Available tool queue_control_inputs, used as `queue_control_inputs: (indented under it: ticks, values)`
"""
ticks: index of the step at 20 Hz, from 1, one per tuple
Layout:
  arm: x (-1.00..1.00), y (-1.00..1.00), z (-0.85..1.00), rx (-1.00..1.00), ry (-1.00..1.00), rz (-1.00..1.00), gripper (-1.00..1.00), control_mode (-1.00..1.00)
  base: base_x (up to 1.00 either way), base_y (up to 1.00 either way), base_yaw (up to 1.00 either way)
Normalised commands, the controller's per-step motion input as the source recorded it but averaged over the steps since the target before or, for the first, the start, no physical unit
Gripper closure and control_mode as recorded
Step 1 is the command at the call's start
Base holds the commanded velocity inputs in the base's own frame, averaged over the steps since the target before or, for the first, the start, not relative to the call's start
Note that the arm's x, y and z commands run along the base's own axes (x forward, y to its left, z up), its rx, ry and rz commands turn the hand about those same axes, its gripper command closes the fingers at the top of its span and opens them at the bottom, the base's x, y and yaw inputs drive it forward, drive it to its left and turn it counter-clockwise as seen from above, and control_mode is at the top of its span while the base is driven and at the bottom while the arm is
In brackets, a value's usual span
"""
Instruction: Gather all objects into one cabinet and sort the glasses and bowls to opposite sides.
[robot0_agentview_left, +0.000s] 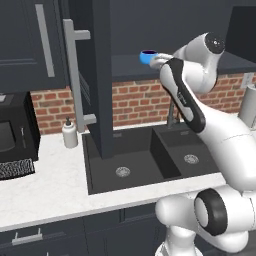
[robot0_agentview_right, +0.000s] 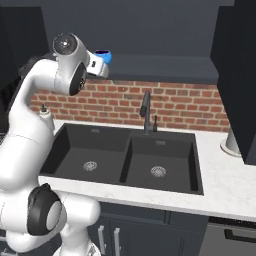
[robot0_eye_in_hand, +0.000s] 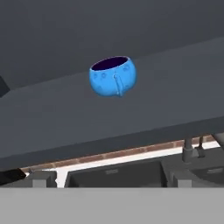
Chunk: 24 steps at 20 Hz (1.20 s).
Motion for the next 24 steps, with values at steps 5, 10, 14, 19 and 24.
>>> queue_control_inputs:
  ticks: [5,10,14,19,24]
  values:
    - [0.71,0.00,0.36,0.00,-0.18,-0.05,-1.00,-1.00,0.00,0.00,0.00]
    - [0.61,0.00,0.44,0.01,-0.04,-0.13,-1.00,-1.00,0.00,0.00,0.00]
    - [0.00,-0.06,0.00,0.00,0.00,0.00,-1.00,-1.00,0.00,0.00,0.00]
    - [0.09,-0.10,0.00,0.05,0.03,0.00,-1.00,-1.00,0.00,0.00,0.00]
    - [0.25,-0.14,0.01,0.10,0.10,0.01,-1.00,-1.00,0.00,0.00,0.00]
